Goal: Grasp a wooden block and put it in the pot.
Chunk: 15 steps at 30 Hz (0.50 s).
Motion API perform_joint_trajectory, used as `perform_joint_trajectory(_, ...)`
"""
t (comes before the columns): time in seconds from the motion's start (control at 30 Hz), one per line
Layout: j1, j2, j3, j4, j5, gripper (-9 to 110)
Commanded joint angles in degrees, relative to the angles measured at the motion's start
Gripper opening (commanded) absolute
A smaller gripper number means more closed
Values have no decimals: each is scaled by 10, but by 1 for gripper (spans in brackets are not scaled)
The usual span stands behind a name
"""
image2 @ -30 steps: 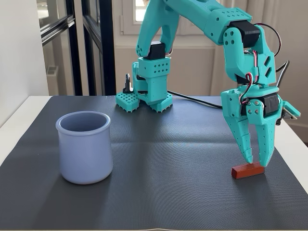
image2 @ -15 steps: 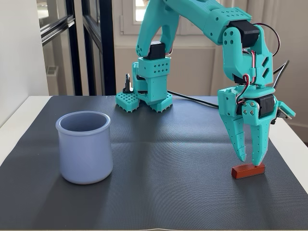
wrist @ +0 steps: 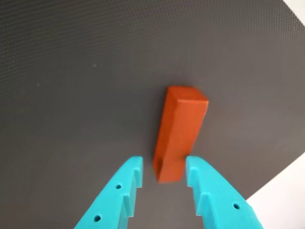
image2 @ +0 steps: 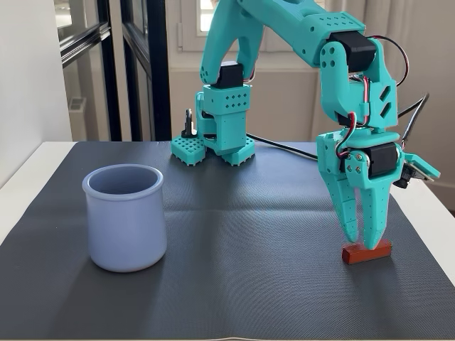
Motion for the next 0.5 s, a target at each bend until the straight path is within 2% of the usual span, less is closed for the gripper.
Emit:
perform_joint_trajectory(0.0, 9, 4, -17, 9, 4, 10)
perform_joint_trajectory(0.33, -20, -3, -38, -1, 10, 10)
perform_joint_trajectory(0.47, -20, -49, -98, 37, 10, 10)
